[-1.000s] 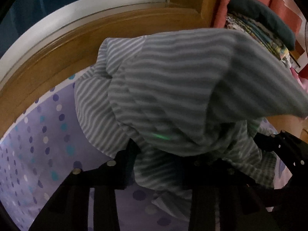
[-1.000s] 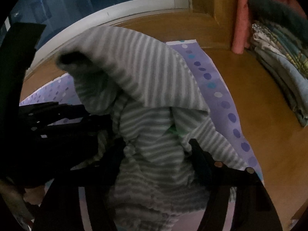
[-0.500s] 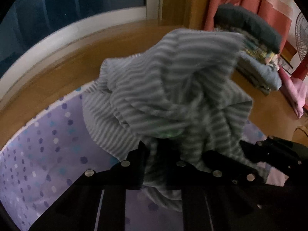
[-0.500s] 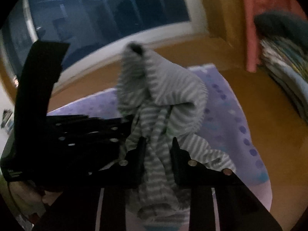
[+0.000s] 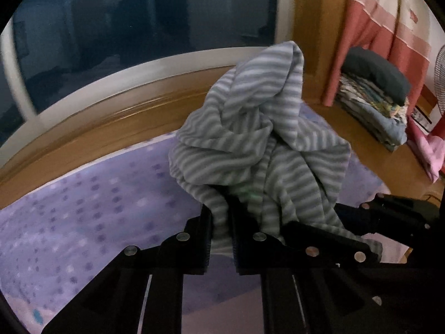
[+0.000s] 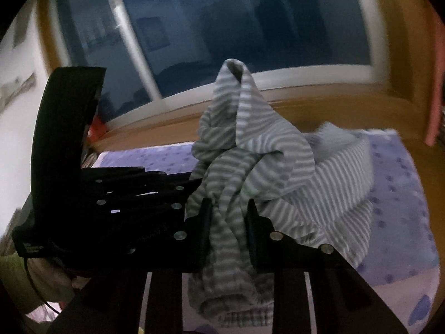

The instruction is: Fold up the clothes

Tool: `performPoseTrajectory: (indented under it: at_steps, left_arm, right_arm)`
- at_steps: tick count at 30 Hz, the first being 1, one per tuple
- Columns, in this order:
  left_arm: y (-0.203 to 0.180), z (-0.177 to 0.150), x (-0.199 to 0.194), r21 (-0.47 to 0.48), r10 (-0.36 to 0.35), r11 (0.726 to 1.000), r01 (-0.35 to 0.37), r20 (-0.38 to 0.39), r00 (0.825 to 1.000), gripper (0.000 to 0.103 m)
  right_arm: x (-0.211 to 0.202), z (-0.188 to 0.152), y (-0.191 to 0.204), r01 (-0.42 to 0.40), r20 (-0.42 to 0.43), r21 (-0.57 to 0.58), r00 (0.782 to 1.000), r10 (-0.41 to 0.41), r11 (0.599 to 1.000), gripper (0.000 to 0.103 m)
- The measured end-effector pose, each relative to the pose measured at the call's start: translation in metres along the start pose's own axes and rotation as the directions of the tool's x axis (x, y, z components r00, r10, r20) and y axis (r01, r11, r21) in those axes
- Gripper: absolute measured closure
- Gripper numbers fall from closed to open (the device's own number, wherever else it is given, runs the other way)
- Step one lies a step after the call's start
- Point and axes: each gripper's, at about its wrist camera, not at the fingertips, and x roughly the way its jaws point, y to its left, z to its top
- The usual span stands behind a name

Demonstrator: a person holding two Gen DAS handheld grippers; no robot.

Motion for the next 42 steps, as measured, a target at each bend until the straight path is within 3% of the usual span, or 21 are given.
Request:
performPoseTrajectory:
  at_steps: [5, 8, 12, 18, 19, 23, 25, 29, 32, 35, 37, 42]
  left_arm:
    - [0.057, -0.033, 0.007, -0.066, 0.021, 0.997, -0.026, -0.076, 0.997, 0.091]
    - [0.085, -0.054, 0.010, -0.094, -0.019, 0.996, 0.006, -0.135, 0.991, 0.091]
    - [0.107, -0.070, 0.010, -0.059, -0.036, 0.998, 0.028, -0.140, 0.989, 0.091]
    - [0.136, -0.070, 0.002, 0.015, -0.073, 0.997, 0.075, -0.099, 0.992, 0.088]
    - [0.141, -0.069, 0.002, 0.018, -0.077, 0.997, 0.079, -0.093, 0.993, 0.088]
    - [0.156, -0.063, 0.002, 0.006, -0.105, 0.994, 0.106, -0.073, 0.992, 0.085]
    - [0.159, -0.059, 0.004, 0.006, -0.119, 0.993, 0.119, -0.060, 0.991, 0.081]
    - [0.158, -0.046, 0.010, -0.008, -0.114, 0.993, 0.114, -0.051, 0.992, 0.081]
    - [0.155, -0.038, 0.018, -0.025, -0.125, 0.992, 0.123, -0.067, 0.990, 0.080]
    - [0.152, -0.032, 0.026, -0.004, -0.092, 0.996, 0.092, -0.080, 0.993, 0.079]
    - [0.152, -0.030, 0.032, -0.011, -0.088, 0.996, 0.088, -0.090, 0.992, 0.079]
    - [0.146, -0.030, 0.050, -0.031, -0.084, 0.996, 0.081, -0.121, 0.989, 0.079]
  right_arm:
    - [0.051, -0.004, 0.045, -0.029, -0.102, -0.013, 0.994, 0.027, 1.000, 0.080]
    - [0.073, -0.013, 0.066, 0.011, -0.165, -0.015, 0.986, -0.013, 1.000, 0.076]
    - [0.080, -0.029, 0.095, 0.089, -0.225, 0.027, 0.971, -0.080, 0.996, 0.069]
    - [0.033, -0.037, 0.102, 0.171, -0.130, 0.076, 0.978, -0.160, 0.982, 0.066]
    - [0.026, -0.037, 0.102, 0.183, -0.115, 0.089, 0.978, -0.172, 0.979, 0.059]
    - [-0.004, -0.033, 0.086, 0.242, -0.074, 0.164, 0.970, -0.232, 0.957, 0.032]
    - [-0.004, -0.028, 0.065, 0.287, -0.084, 0.197, 0.958, -0.276, 0.937, 0.028]
    - [0.030, -0.022, 0.012, 0.360, -0.198, 0.294, 0.929, -0.312, 0.885, 0.028]
    - [0.055, -0.018, -0.020, 0.375, -0.262, 0.375, 0.920, -0.291, 0.848, 0.028]
    - [0.074, -0.015, -0.043, 0.383, -0.283, 0.424, 0.917, -0.282, 0.820, 0.028]
    - [0.085, -0.012, -0.051, 0.390, -0.297, 0.424, 0.912, -0.281, 0.817, 0.028]
    - [0.104, -0.007, -0.053, 0.401, -0.294, 0.338, 0.904, -0.309, 0.851, 0.025]
